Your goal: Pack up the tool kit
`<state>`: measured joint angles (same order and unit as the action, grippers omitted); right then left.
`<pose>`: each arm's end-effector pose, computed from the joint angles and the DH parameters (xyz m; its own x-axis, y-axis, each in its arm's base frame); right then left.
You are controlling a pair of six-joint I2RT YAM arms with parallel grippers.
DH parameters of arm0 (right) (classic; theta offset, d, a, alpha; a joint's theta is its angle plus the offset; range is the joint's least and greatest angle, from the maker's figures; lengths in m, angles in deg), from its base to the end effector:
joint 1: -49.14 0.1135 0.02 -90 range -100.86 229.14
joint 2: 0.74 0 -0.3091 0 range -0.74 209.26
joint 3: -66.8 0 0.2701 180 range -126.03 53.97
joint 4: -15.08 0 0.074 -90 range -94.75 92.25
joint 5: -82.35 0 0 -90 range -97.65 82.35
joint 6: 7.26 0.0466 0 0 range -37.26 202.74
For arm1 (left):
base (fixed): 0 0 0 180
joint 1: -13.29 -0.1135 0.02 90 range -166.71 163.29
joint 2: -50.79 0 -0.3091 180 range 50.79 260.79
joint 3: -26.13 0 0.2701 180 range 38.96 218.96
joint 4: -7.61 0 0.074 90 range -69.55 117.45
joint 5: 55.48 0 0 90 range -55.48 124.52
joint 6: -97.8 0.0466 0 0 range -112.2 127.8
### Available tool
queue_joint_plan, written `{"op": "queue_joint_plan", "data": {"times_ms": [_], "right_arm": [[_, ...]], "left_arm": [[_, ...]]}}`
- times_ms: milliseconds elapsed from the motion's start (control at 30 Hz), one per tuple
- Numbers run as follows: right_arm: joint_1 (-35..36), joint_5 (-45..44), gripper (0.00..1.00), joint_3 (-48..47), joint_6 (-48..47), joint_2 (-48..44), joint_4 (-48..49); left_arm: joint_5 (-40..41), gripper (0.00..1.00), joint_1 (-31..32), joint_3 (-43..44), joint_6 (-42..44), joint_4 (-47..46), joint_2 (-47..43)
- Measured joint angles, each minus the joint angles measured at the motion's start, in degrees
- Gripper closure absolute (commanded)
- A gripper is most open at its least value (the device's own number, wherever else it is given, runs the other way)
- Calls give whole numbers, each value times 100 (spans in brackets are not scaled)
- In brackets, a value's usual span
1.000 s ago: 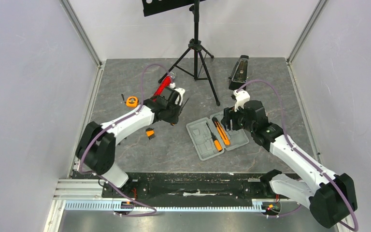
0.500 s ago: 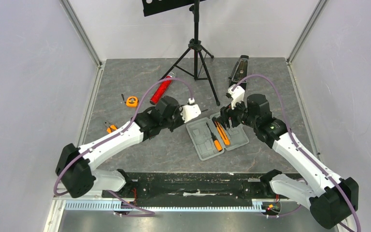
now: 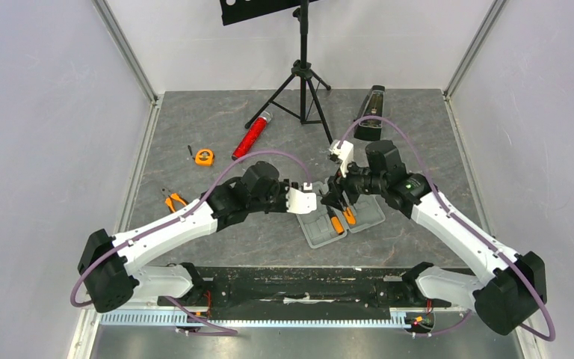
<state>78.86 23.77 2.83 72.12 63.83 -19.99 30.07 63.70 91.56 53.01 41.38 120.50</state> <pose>0.2049 0.1449 0.3235 -0.3520 -0.3820 -0.8545 -0.8706 0.4688 0.1491 0.1738 -0.2158 0.3090 0.2962 0.7521 -0.5887 0.8475 0.0774 0.5252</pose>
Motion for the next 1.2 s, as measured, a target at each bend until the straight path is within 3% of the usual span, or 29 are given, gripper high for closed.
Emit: {"op": "queue_joint_plan", "data": {"times_ms": [367, 467, 533, 633, 867, 1033, 1100, 1200], "right_arm": [[284, 138, 62, -400, -398, 575, -625], [365, 160, 77, -415, -457, 645, -756], [402, 197, 96, -415, -503, 656, -846], [417, 334, 100, -442, -564, 660, -918], [431, 258, 100, -492, -481, 695, -929], [431, -437, 100, -385, 57, 743, -778], [431, -748, 100, -216, 369, 745, -645], [431, -1244, 100, 131, 901, 748, -437]], "left_arm": [[164, 98, 448, 31, 444, -2, 0], [195, 98, 481, 42, 531, 0, 0], [201, 98, 490, 59, 549, 7, 0], [247, 95, 501, 92, 584, 26, 2], [518, 42, 535, 96, 577, -20, 28], [1303, 21, 544, 79, 262, -304, 136], [1637, 10, 540, 76, -90, -439, 188], [2135, 3, 520, 48, -929, -675, 205]]}}
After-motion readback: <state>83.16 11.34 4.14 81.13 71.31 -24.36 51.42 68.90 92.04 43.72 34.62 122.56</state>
